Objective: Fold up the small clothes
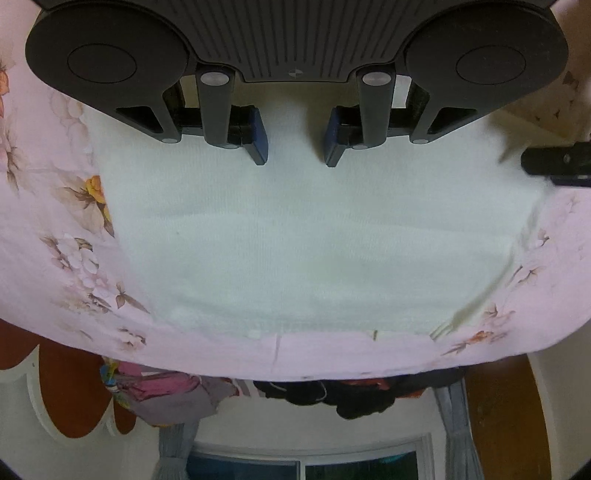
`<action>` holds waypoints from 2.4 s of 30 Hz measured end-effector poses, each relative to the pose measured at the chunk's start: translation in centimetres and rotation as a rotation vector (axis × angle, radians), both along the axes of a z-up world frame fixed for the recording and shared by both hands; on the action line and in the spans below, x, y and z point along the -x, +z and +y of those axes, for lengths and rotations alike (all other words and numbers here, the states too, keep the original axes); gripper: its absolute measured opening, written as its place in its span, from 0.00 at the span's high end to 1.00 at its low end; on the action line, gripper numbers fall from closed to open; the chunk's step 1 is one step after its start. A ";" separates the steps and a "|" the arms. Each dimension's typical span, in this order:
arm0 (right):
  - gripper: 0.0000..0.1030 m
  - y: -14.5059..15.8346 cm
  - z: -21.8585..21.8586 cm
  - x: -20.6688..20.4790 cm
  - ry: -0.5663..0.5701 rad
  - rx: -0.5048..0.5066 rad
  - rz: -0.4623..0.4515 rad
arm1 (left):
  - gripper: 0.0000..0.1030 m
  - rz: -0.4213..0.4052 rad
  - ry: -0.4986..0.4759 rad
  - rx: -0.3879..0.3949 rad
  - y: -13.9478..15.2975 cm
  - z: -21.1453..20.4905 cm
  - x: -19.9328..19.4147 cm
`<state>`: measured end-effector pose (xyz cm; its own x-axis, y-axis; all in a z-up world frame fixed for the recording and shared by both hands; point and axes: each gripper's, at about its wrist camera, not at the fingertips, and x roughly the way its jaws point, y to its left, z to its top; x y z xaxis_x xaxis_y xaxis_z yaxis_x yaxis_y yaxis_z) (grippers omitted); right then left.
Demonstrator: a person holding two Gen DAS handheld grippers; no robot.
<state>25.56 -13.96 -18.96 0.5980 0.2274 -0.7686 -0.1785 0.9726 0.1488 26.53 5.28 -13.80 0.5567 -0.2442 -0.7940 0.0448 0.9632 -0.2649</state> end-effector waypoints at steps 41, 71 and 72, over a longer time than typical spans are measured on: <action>0.62 0.5 2.3 -7.0 0.156 -0.086 -0.083 | 0.80 -0.181 0.615 0.628 -6.9 3.0 -2.4; 0.61 1.5 -12.1 -4.8 -0.115 -0.204 -0.092 | 0.93 -0.389 -0.191 0.056 2.7 -18.5 -5.0; 0.61 1.3 -13.4 -4.5 -0.136 -0.203 -0.083 | 0.92 -0.352 -0.233 0.034 1.9 -20.0 -5.0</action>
<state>30.11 -27.39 -17.62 0.6930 0.2851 -0.6622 -0.0675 0.9401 0.3341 31.57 -14.75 -11.91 0.7192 -0.4186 -0.5546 0.3537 0.9076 -0.2263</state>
